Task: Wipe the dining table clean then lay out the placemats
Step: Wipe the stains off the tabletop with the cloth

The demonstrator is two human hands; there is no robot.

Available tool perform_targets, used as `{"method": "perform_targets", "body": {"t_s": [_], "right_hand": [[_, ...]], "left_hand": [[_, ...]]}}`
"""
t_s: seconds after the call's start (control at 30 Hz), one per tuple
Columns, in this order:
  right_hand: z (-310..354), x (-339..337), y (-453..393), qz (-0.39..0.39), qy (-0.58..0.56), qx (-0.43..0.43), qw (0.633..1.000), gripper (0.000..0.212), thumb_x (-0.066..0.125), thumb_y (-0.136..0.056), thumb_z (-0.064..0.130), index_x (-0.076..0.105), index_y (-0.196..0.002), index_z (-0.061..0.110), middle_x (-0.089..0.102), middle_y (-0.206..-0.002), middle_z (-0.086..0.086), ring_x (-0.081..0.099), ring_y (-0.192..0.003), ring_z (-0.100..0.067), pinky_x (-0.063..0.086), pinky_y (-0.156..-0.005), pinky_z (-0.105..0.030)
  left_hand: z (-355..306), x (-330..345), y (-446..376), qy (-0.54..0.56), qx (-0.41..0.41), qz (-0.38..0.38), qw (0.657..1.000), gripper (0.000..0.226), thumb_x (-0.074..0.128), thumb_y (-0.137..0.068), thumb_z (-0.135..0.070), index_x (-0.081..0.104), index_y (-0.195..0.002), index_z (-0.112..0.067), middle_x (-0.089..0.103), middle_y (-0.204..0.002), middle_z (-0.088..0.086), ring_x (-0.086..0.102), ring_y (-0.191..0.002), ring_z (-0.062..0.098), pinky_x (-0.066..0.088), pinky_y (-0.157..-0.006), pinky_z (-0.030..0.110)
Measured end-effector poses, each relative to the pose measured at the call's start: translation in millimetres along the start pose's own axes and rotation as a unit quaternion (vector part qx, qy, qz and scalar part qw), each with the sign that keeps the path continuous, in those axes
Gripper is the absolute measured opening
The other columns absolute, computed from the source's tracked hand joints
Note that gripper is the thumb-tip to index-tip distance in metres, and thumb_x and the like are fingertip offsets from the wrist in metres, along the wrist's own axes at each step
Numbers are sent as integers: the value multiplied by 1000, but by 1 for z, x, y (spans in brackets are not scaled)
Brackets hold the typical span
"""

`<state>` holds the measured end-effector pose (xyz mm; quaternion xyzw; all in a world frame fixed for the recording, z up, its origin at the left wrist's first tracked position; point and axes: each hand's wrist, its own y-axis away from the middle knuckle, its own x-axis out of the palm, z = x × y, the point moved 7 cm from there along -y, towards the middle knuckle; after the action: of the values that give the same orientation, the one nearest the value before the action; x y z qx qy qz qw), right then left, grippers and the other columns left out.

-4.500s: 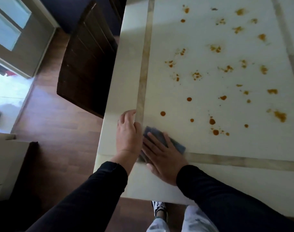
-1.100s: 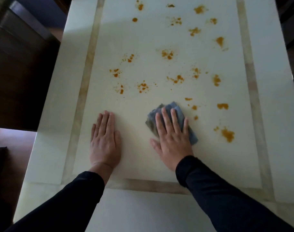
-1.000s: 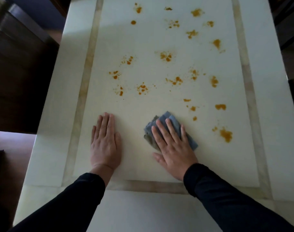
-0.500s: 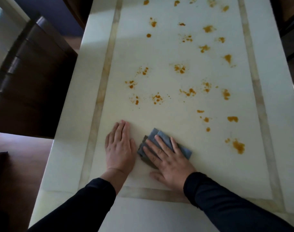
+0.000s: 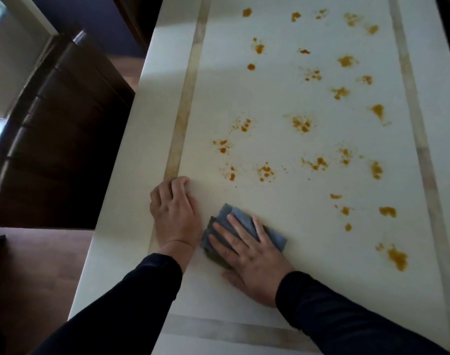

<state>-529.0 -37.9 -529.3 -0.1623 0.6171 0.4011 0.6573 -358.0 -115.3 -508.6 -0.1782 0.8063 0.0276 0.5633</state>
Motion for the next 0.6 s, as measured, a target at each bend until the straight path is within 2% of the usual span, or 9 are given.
{"method": "perform_targets", "body": {"t_s": [0.07, 0.2, 0.3, 0.4, 0.6], "right_hand": [[-12, -8, -25, -1, 14, -17, 1000, 72, 23, -98, 57, 2, -159, 25, -4, -167, 0, -12, -152, -28, 1, -116, -65], [-37, -32, -75, -16, 11, 68, 997, 69, 21, -101, 55, 0, -159, 25, -5, -167, 3, -13, -152, -25, 3, -117, -64], [-29, -34, -78, -30, -1, 106, 994, 72, 26, -100, 53, -1, -159, 20, -8, -167, 0, -15, -151, -28, 2, -118, -64], [-16, -29, -70, -28, -12, 96, 995, 76, 33, -100, 52, -2, -159, 19, -8, -166, -4, -15, -151, -31, 1, -118, -63], [-45, -43, -111, -8, 40, 35, 999, 69, 20, -99, 49, -3, -159, 24, -10, -166, 1, -16, -151, -26, 0, -116, -66]], "left_hand": [[1, 0, 0, 3, -10, 1, 1000, 30, 58, -89, -13, 58, -119, -15, 56, -120, 10, 47, -112, 32, 38, -97, 43], [1, 0, -2, 3, 2, -5, 1000, 32, 53, -91, -18, 59, -122, -13, 57, -123, 9, 49, -112, 32, 41, -96, 45], [3, 6, -2, -4, -5, 18, 1000, 36, 47, -95, -22, 56, -129, -13, 56, -131, 9, 49, -120, 34, 40, -102, 48], [4, 9, -2, -4, -13, 32, 999, 38, 47, -95, -21, 54, -132, -14, 54, -135, 8, 46, -125, 34, 36, -107, 48], [5, 7, -4, 9, -34, 30, 999, 40, 41, -96, -25, 54, -133, -18, 52, -138, 4, 46, -126, 31, 36, -109, 45]]}}
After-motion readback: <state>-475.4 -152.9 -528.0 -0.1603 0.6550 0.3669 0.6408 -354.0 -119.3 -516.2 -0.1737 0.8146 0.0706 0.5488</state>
